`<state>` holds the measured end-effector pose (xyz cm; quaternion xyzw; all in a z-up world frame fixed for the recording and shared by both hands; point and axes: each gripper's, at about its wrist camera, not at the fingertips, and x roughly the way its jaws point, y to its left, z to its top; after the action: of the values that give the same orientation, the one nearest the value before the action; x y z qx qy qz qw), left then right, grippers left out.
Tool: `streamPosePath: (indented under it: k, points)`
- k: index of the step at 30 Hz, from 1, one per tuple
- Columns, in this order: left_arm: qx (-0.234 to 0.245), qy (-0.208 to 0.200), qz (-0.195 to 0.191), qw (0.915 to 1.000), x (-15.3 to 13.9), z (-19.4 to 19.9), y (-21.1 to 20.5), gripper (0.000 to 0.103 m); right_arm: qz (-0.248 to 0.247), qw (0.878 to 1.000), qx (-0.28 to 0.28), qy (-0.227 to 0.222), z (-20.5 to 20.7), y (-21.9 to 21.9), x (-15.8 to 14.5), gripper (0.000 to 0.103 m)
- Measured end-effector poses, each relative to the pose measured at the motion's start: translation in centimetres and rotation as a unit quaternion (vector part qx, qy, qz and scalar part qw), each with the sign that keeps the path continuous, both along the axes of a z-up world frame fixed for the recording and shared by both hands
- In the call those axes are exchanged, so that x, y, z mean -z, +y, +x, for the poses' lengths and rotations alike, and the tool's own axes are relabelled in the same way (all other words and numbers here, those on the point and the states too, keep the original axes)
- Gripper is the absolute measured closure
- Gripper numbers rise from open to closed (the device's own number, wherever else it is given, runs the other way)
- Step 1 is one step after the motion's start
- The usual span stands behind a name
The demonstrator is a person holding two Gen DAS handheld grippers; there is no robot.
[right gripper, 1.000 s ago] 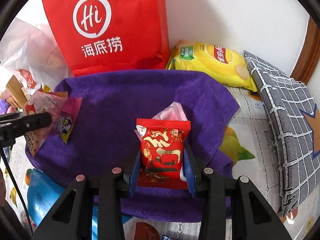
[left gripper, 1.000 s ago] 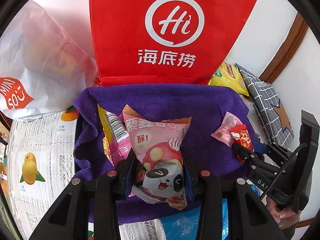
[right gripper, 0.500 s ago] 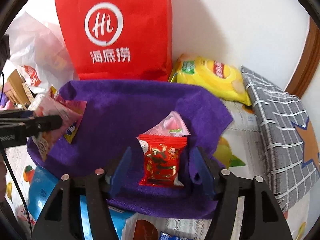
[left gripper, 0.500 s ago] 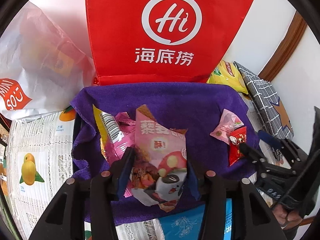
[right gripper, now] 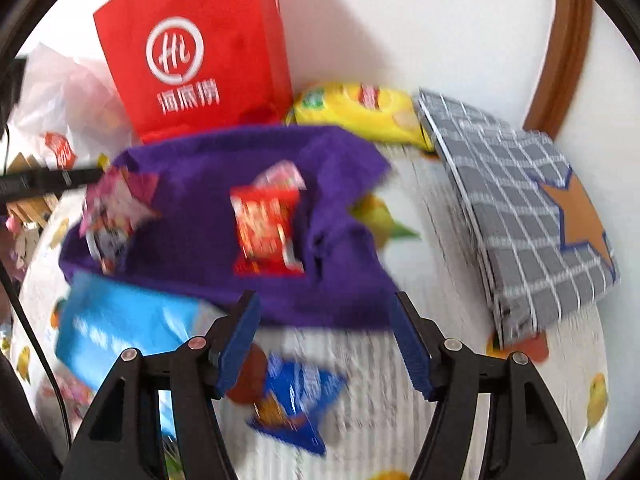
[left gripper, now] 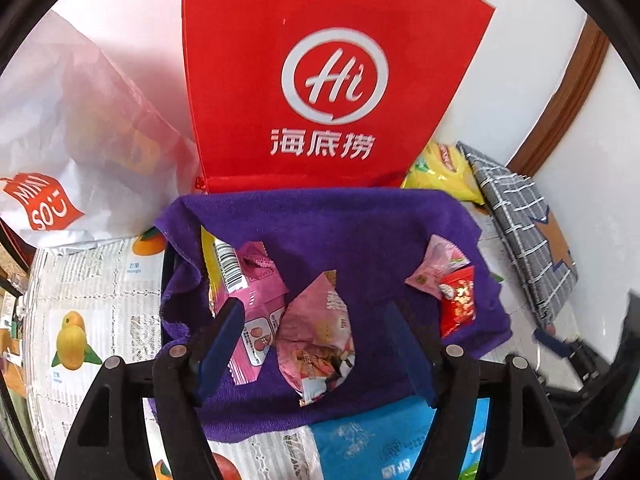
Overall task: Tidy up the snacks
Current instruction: 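Lower both snacks onto the purple towel and open both grippers, then grasp the blue snack bag with the right gripper while the left tool approaches the pink stick snack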
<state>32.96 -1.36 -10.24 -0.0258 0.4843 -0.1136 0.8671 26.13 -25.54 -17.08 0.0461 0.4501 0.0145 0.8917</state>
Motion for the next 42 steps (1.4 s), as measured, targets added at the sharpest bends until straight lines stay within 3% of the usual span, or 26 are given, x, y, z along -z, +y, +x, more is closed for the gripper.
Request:
streamPosePath:
  k: [7,14,16,17,18,20,30,42]
  points:
    - [-0.005,-0.023,0.005,0.9997,-2.6,-1.7,0.5,0.031,0.036,0.999,-0.008,0.037,-1.6,-1.0,2.0,0.038]
    - [-0.014,-0.030,0.026,0.9991,-3.7,-3.9,1.6,0.030,0.042,0.998,-0.016,0.042,-1.7,-0.2,3.3,0.038]
    - [-0.022,-0.033,0.033,0.9987,-3.9,-5.0,2.4,0.030,0.040,0.999,-0.010,0.033,-2.1,-0.3,3.3,0.041]
    - [-0.024,-0.033,0.033,0.9986,-4.0,-5.4,2.8,0.030,0.031,0.999,-0.009,0.032,-2.1,-0.3,3.3,0.052]
    - [-0.029,-0.032,0.033,0.9985,-3.9,-5.9,3.3,0.030,0.017,0.999,-0.011,0.031,-2.3,-0.2,3.3,0.057]
    - [-0.037,-0.027,0.036,0.9983,-3.6,-6.9,4.2,0.030,0.022,0.999,-0.018,0.032,-2.7,-0.2,3.1,0.062]
    - [-0.046,0.014,0.046,0.9978,0.6,-11.8,6.8,0.030,0.021,1.000,-0.021,-0.005,-6.0,-0.7,-0.5,0.061]
    - [0.020,0.046,0.047,0.9977,5.1,-16.0,4.2,0.031,0.012,0.999,-0.009,-0.034,-10.4,-1.3,-3.1,0.061]
